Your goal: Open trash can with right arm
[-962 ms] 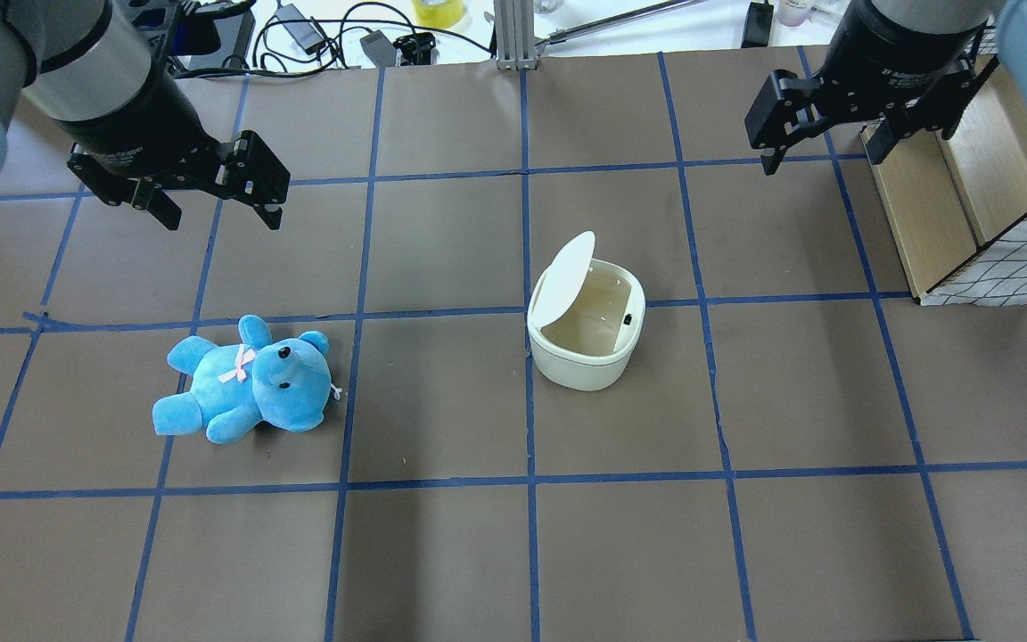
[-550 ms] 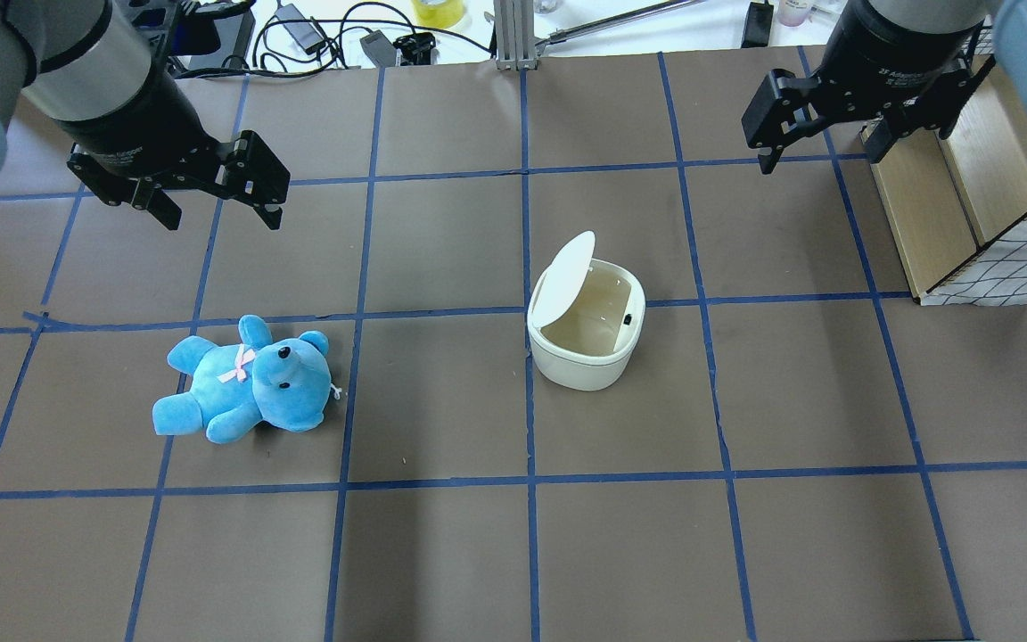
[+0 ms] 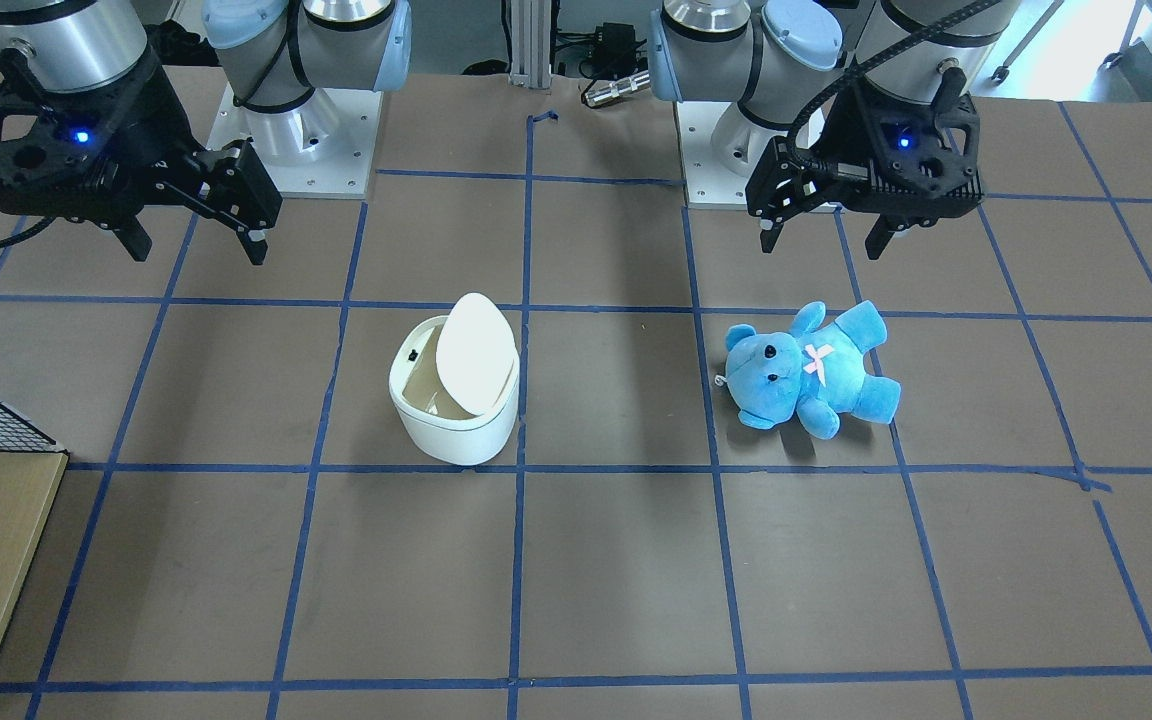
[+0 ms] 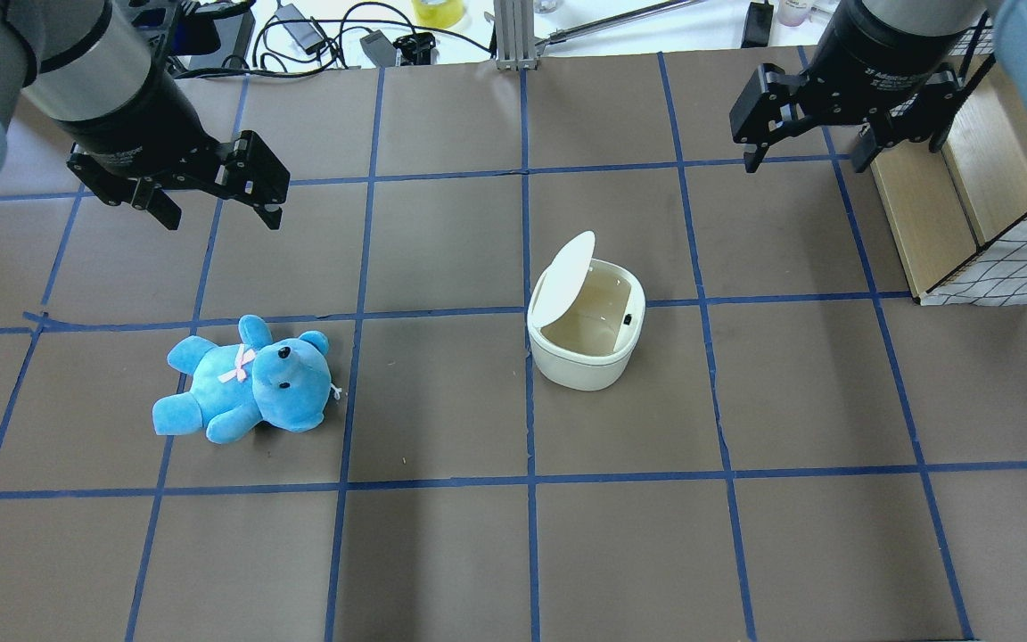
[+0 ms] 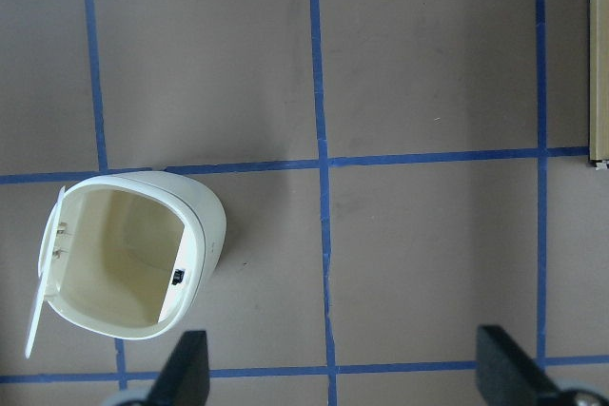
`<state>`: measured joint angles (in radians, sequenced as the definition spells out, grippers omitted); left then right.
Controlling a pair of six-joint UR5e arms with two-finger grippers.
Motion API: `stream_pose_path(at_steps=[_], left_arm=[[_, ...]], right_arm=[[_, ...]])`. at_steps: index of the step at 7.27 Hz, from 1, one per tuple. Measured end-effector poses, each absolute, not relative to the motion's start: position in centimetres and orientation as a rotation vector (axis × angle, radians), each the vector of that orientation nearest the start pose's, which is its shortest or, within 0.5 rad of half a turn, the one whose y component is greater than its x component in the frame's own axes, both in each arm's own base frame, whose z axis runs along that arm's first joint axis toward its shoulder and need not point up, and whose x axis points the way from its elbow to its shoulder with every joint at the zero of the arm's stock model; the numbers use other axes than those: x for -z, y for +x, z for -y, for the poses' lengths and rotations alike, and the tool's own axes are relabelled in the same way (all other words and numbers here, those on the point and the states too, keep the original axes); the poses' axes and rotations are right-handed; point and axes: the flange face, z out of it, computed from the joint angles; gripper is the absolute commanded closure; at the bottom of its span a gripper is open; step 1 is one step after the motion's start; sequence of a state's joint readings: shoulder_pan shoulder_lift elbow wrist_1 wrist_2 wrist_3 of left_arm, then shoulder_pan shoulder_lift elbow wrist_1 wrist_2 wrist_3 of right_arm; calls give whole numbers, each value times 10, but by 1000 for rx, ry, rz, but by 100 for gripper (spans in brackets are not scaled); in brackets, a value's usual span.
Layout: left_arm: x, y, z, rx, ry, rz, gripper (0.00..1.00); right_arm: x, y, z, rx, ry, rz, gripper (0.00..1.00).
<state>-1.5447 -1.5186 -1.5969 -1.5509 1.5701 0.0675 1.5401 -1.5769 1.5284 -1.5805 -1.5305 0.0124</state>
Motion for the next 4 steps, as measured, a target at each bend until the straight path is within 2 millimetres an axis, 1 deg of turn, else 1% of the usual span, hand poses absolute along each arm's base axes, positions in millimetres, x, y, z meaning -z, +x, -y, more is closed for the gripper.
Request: stream_pose_path(at_steps=[4], left_arm=[[-502,-121,477,72,65,-3138,0]], right_arm=[[-508,122,495,31,16,-3111,0]])
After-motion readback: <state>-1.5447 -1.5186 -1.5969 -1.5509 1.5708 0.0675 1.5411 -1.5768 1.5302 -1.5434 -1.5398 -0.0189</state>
